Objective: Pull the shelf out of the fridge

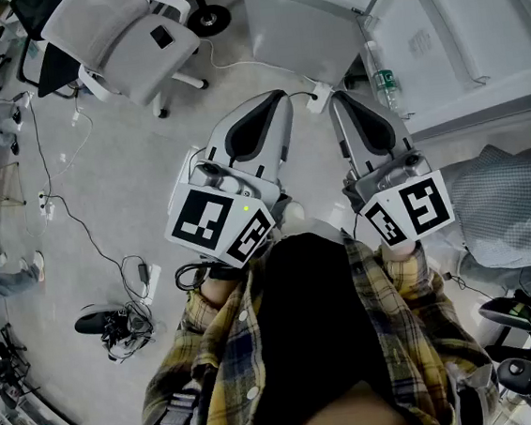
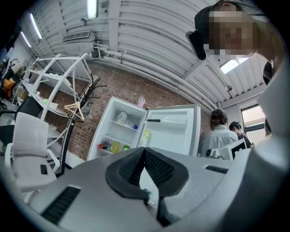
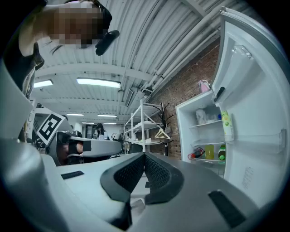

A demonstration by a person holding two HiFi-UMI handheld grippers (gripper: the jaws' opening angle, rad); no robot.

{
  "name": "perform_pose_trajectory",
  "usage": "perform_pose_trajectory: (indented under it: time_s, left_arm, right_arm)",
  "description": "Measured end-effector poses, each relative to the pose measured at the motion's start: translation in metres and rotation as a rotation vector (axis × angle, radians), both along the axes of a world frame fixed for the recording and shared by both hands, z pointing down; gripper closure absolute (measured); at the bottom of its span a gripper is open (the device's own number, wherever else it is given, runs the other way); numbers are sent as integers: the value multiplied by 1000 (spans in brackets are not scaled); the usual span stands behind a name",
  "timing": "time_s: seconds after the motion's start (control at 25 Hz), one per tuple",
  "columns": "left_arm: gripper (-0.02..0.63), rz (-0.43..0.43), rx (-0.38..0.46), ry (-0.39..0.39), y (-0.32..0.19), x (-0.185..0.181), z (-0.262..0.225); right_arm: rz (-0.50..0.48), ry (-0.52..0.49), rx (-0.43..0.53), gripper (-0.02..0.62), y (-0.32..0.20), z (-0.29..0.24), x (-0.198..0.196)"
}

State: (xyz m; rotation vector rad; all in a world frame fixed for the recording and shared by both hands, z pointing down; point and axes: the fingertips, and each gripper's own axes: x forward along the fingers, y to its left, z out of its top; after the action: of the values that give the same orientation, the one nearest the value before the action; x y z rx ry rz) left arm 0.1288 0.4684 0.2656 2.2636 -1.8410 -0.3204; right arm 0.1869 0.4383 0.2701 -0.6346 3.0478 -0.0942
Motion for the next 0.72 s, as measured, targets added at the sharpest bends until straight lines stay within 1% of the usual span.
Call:
perform_pose_trajectory:
  time_s: [0.2,0.44,0.72]
  left_arm:
    - [603,-13,-3,-1,4,-4,0]
    - [603,-57,0,-1,11,-8,1]
    - [603,-116,6,2,23,-10,8]
  right_arm:
    - [-10,-6,-7,577,4,0,-3]
    - [-33,-12,-15,577,7,3,-3]
    - [-65,-25,-54,577,11,16,5]
